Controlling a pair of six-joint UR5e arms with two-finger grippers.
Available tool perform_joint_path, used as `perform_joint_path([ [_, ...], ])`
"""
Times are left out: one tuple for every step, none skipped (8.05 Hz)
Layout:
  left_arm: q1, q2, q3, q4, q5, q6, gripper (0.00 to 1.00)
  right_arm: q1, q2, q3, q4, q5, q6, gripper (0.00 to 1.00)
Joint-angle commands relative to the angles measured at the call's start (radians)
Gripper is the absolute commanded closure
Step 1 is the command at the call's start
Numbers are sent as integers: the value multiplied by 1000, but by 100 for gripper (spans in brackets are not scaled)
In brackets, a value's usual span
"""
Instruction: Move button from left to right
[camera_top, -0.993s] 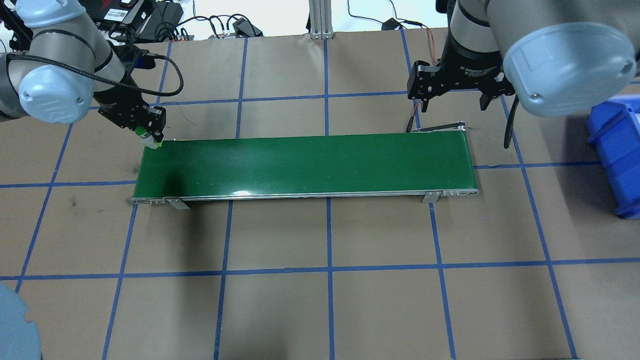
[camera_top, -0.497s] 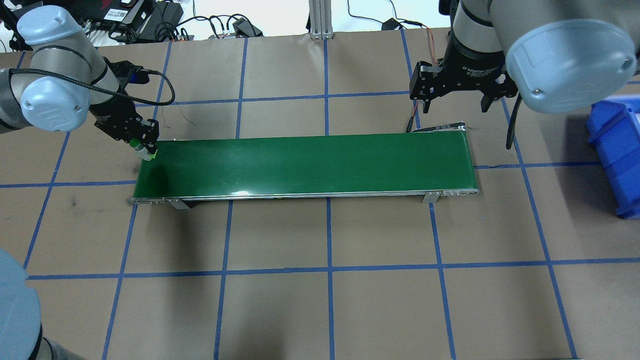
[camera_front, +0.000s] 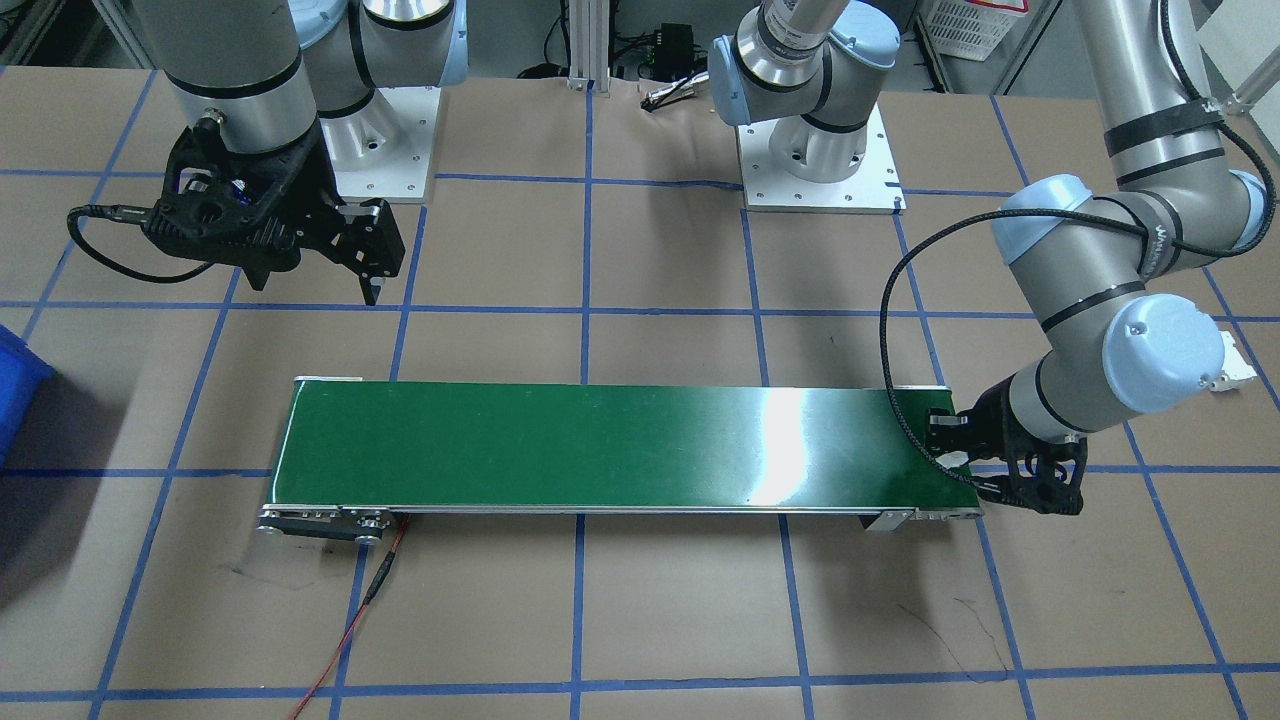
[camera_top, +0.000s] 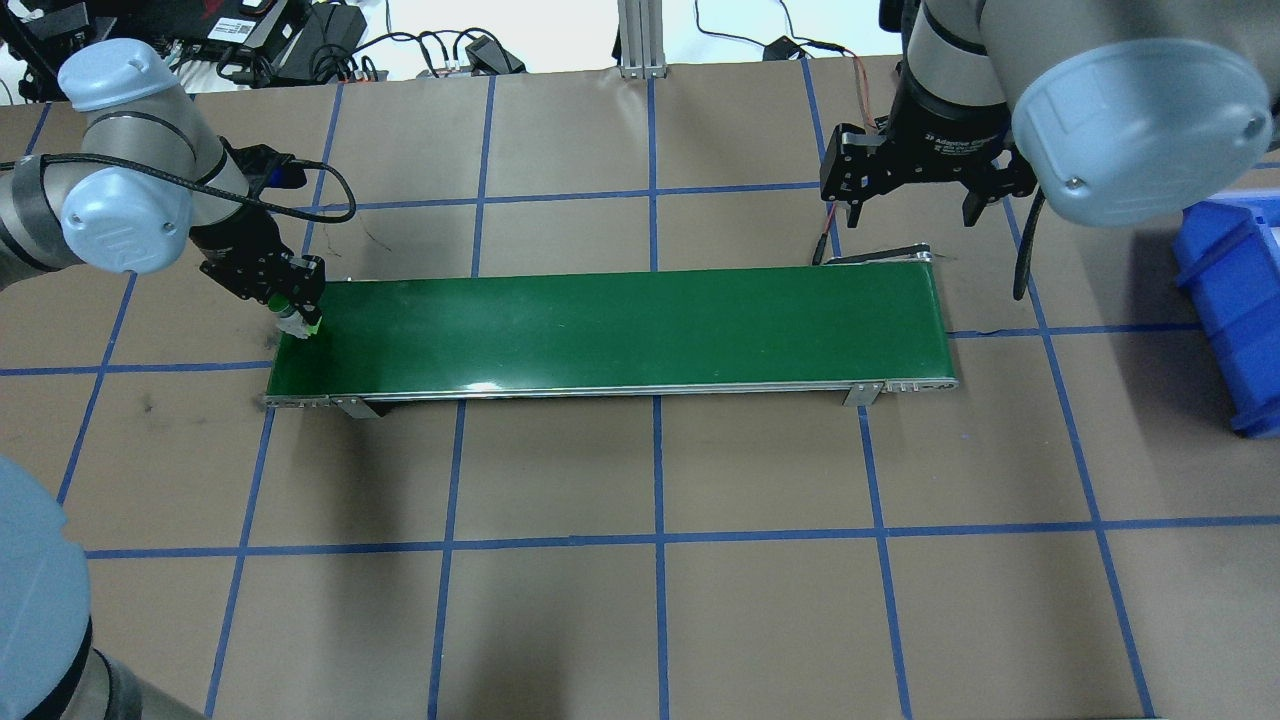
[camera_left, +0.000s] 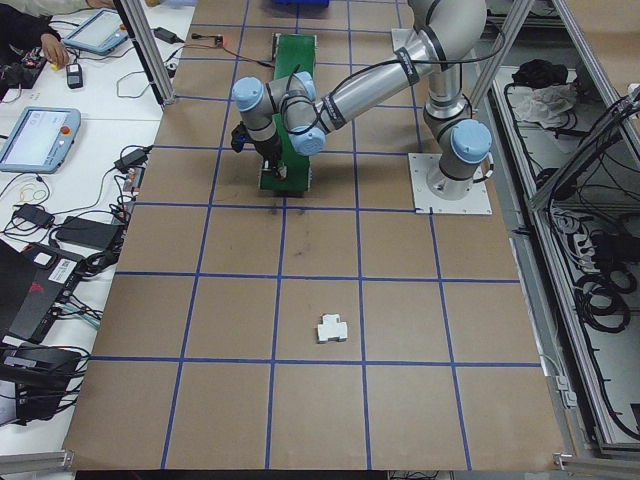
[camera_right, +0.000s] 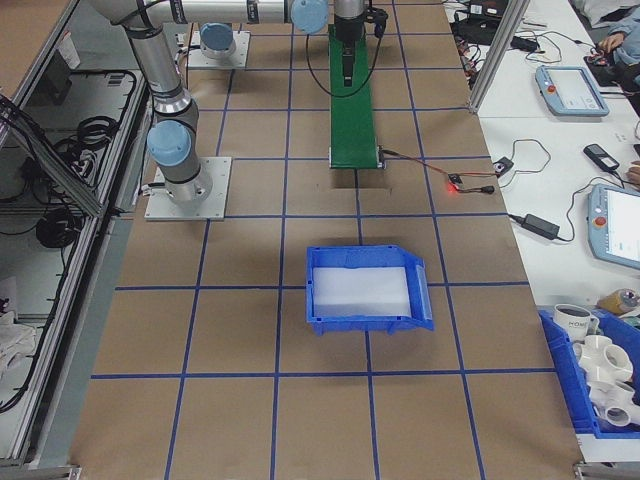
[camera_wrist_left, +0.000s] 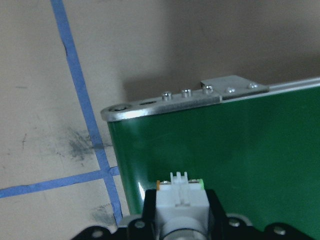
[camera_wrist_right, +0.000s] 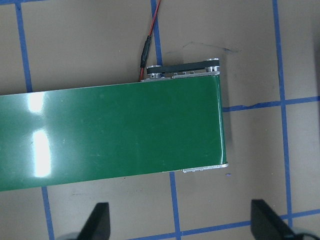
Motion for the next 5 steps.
perform_joint_path([
  [0,-6,2,-9,2,-86,73,0,2,2,0,0,0,0],
  [-3,12,7,-14,-1,-170,1,0,1,3,2,0,0,0],
  [-10,32,12,-79,-1,-210,0,0,1,3,0,0,0,0],
  [-16,67,13,-131,-4,-270,0,0,2,3,2,2,2,0],
  [-20,104,13,-173,-4,-284,0,0,2,3,2,2,0,0],
])
